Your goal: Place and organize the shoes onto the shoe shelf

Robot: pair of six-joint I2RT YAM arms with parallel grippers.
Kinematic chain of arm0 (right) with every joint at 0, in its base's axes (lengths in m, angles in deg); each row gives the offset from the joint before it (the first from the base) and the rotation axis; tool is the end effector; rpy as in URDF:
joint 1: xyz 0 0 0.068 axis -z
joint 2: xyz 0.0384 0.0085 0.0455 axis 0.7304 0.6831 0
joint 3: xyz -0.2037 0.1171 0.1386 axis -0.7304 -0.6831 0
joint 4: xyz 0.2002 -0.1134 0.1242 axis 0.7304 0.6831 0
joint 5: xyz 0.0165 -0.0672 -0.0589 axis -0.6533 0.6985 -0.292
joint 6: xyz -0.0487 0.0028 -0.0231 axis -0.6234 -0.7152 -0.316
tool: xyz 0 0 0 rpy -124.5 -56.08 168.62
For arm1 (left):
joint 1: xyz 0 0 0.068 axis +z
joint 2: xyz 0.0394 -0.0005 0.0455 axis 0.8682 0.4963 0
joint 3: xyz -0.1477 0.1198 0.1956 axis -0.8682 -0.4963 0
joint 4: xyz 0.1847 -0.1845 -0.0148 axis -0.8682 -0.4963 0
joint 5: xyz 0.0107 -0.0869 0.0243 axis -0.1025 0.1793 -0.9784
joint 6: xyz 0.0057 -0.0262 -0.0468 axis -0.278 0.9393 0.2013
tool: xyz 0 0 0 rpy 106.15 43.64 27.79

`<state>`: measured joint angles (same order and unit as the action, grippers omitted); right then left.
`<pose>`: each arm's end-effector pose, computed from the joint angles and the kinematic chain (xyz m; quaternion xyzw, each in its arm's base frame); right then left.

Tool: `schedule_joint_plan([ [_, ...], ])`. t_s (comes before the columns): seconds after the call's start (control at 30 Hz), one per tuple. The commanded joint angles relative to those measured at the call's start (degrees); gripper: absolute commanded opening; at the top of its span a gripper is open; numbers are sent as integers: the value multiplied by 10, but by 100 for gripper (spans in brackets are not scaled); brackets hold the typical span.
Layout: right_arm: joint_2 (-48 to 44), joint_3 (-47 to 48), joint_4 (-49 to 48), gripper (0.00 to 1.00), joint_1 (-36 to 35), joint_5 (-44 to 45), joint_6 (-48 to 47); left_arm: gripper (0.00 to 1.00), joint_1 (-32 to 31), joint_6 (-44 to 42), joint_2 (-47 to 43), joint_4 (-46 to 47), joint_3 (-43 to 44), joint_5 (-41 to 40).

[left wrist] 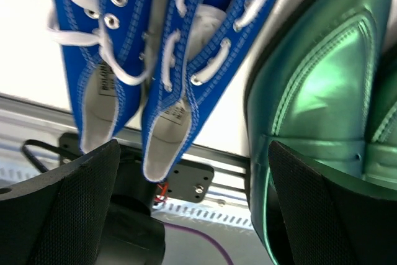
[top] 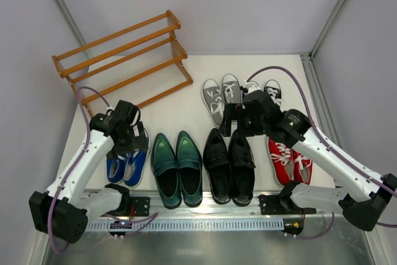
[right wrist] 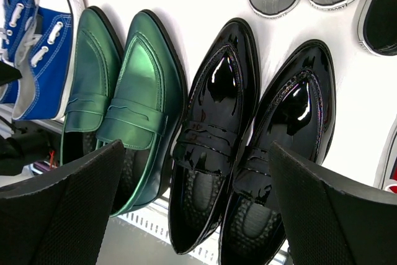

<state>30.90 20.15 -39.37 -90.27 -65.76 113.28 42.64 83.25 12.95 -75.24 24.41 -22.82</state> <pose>0.1588 0.1457 0.3523 -0.0556 0.9195 0.2119 0.3265 0.1617 -0.0448 0.2737 -0.1628 0.9751 0.0208 0.1489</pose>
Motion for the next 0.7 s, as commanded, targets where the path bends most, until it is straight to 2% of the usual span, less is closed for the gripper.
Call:
schedule_joint_plan([
  [0.0,23,39,-7,97,-13,23,-4,100,-2,-14,48,-17,46,-65],
  [0.1,31,39,-18,97,-17,22,-6,100,-1,-32,82,-31,73,-127],
  [0.33,24,27,-17,97,-20,29,-9,100,34,-109,155,-8,98,-43],
  [0.47,15,15,-17,97,-20,30,-16,100,54,-123,191,0,115,-34],
  [0.67,22,15,-26,97,-20,18,-29,100,99,-128,251,46,90,-18],
])
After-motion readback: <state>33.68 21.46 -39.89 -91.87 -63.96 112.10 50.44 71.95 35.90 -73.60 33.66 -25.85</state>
